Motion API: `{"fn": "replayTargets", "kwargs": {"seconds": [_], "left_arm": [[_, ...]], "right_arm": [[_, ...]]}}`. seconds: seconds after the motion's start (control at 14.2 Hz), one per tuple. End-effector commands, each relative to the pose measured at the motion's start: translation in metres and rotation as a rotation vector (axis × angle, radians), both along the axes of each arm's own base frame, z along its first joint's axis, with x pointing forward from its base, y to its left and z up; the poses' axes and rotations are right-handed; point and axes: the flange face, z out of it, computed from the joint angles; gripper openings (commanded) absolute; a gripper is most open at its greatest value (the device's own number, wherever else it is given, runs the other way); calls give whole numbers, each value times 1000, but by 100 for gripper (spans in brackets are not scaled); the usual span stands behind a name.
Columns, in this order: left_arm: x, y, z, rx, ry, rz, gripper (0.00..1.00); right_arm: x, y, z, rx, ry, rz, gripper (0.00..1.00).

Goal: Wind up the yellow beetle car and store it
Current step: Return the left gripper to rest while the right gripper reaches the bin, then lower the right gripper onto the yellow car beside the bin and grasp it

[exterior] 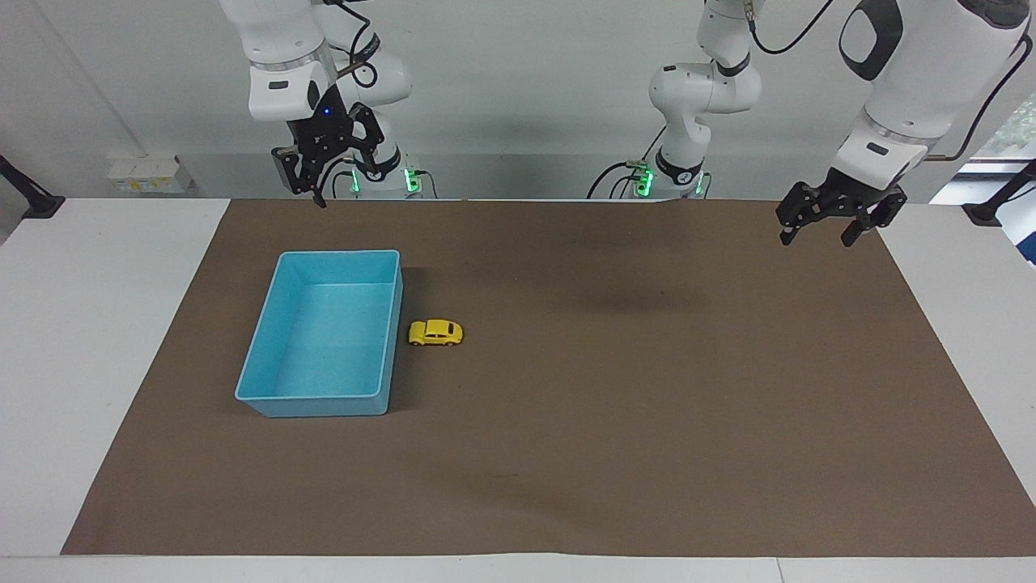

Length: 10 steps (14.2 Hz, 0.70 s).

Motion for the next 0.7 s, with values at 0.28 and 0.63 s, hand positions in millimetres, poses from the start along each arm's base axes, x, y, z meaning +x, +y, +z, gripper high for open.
{"fn": "replayTargets", "kwargs": {"seconds": [0.28, 0.63], "left_arm": [[-5, -2, 20, -23, -6, 21, 100], [-13, -3, 22, -11, 22, 11, 100]], "right_arm": [[23, 44, -59, -5, -23, 174, 100], [43, 53, -120, -19, -3, 345, 100]]}}
